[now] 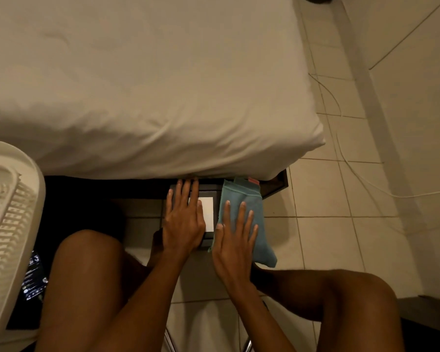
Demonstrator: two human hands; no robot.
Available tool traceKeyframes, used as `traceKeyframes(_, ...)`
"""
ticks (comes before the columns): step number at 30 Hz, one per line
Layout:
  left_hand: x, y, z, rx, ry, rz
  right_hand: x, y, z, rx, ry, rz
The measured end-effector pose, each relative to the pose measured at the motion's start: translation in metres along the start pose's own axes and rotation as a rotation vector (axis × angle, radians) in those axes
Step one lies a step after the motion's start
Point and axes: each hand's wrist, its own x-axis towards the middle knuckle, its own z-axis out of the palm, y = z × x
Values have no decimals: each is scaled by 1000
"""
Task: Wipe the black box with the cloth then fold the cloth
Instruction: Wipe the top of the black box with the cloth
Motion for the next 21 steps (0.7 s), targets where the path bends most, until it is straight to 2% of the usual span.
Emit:
traceKeyframes(5,0,1,-1,-2,3,5,19,18,-13,8,-19,-85)
traceKeyframes(16,0,0,-2,-9,5,21,31,-3,-3,-27,26,-144)
traceKeyframes(21,-1,0,-1,-3,-3,23,46,10,-5,-35,37,-93)
